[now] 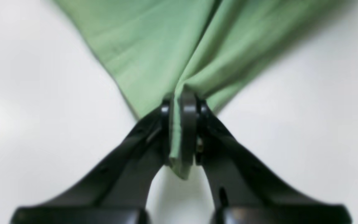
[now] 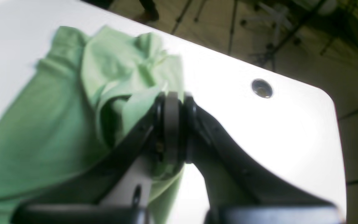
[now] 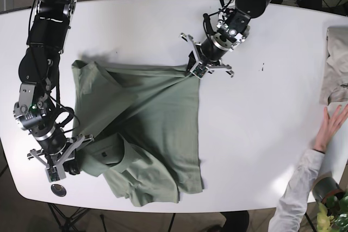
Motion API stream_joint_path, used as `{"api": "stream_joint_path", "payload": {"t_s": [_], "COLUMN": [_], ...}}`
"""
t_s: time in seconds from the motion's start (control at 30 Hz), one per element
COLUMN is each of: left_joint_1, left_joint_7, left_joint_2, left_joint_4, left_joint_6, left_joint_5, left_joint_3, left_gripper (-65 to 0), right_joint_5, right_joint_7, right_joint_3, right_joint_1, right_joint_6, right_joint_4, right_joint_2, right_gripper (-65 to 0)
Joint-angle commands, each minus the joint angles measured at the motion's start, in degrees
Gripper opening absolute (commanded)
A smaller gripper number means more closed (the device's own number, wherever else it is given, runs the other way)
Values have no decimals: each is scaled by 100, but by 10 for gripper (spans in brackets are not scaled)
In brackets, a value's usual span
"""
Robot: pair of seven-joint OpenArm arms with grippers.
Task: Fold the T-shirt properly
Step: 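Pull the polo apart with both grippers, spreading it out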
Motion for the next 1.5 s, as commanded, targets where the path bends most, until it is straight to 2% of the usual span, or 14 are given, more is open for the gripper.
{"api": "stream_joint_path", "payload": {"t_s": [0.0, 0.07, 0.13, 0.27, 0.47, 0.6, 0.83, 1.03, 1.13, 1.23, 1.4, 1.47], "left_joint_1": [-142, -142, -151, -309, -670, -1188, -2243, -2463, -2208, -1725, -854, -573], "left_joint_7": [56, 127, 127, 127, 127, 144, 153, 153, 153, 153, 153, 153], "left_joint_2": [31, -40, -347, -717, -1473, -1842, -2642, -3073, -3081, -3055, -2879, -2818], "left_joint_4": [757, 933, 1004, 1065, 1144, 1118, 916, 696, 670, 687, 670, 670], "left_joint_6": [-69, -69, -69, -87, -544, -623, -632, -640, -684, -772, -799, -799], "left_joint_5": [-57, -163, -391, -1033, -2035, -2747, -3679, -4048, -4048, -4040, -4040, -4040], "left_joint_3": [-147, -314, -586, -1175, -2142, -2538, -2564, -2564, -2617, -2951, -3514, -3707], "left_gripper": [-646, -650, -650, -650, -650, -650, -650, -650, -650, -650, -650, -650], "right_joint_5": [78, 78, 78, 78, 78, 87, 87, 122, 131, 87, 87, 78], "right_joint_7": [192, 192, 192, 192, 192, 192, 192, -72, -54, -54, -45, -19], "right_joint_3": [30, 30, 12, 21, 21, -5, -14, -14, -5, 4, 4, 21], "right_joint_1": [360, 544, 782, 1300, 2004, 2549, 3314, 3261, 2821, 2355, 1520, 1239], "right_joint_6": [-2, -11, -11, -2, 16, 25, 42, 51, 51, 16, 25, 33], "right_joint_4": [-89, -212, -440, -994, -1530, -1908, -2383, -2418, -2339, -2084, -2005, -2031], "right_joint_2": [95, 130, 130, 183, 254, 262, 254, 245, 113, -133, -529, -643], "right_gripper": [-631, -631, -631, -631, -631, -631, -631, -625, -582, -468, -231, -195]}}
